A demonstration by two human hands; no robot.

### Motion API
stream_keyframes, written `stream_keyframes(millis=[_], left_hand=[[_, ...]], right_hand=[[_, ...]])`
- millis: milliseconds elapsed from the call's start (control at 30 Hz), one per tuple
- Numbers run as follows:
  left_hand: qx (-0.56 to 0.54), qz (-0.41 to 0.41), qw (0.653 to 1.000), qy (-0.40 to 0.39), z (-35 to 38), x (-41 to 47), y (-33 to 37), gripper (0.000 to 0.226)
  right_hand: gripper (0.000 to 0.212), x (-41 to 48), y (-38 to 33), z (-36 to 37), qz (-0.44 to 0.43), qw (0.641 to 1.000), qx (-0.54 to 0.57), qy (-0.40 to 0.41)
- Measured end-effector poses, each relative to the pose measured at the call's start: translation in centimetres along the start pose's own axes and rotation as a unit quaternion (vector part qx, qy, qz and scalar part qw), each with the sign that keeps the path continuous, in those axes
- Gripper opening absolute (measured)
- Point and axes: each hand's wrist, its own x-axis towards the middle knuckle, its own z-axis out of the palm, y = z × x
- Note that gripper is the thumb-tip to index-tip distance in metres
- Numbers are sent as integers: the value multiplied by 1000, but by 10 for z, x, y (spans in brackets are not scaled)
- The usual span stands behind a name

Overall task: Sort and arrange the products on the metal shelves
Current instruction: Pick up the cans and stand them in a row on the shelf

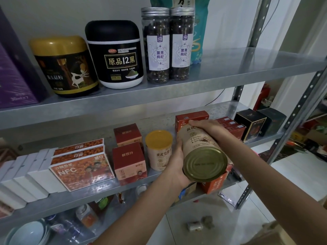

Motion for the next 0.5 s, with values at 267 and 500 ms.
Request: stream_keyframes(millis=[267,500], left_hand=[[-45,-45,997,-43,-1,-5,1,69],[-39,-43,998,-25,-2,-3,-4,72]], right_hand=[[49,-11,26,-9,50,975,191,-100],[43,-11,26,-4,57,973,216,-48]])
